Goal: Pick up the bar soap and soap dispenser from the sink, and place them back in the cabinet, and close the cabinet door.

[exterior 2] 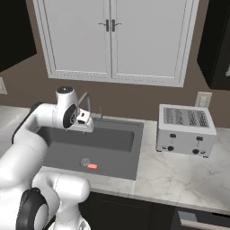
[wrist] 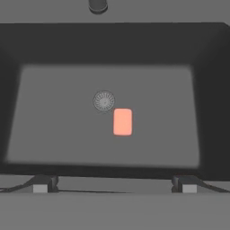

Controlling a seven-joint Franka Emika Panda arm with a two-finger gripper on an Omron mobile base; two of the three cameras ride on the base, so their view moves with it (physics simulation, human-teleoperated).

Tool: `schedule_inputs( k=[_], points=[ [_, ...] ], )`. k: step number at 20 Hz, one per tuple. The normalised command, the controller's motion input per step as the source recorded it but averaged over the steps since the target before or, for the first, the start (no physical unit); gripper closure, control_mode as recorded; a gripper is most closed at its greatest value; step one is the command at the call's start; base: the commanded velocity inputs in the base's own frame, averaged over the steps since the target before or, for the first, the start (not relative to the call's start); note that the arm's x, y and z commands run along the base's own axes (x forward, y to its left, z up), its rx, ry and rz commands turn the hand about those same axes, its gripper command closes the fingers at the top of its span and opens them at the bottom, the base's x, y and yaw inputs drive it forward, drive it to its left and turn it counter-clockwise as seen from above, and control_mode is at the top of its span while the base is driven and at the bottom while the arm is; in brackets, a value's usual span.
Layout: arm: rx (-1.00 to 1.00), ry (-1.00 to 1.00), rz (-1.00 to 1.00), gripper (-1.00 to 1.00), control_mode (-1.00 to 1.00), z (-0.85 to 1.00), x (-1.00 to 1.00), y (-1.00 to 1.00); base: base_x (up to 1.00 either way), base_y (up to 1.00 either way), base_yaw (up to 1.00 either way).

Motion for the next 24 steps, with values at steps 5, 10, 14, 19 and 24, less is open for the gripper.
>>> schedule_inputs(
  k=[5, 10, 14, 19, 24],
  points=[
    [0.00, 0.00, 0.00, -1.00, -1.00, -0.18, 0.08, -0.04, 0.00, 0.00, 0.00],
    [0.00, 0.00, 0.00, -1.00, -1.00, -0.17, 0.02, -0.03, 0.00, 0.00, 0.00],
    [0.00, 0.00, 0.00, -1.00, -1.00, -0.14, 0.04, -0.08, 0.00, 0.00, 0.00],
    [0.00, 0.00, 0.00, -1.00, -1.00, -0.12, 0.07, -0.08, 0.00, 0.00, 0.00],
    [0.00, 0.00, 0.00, -1.00, -1.00, -0.12, 0.07, -0.07, 0.00, 0.00, 0.00]
  ],
)
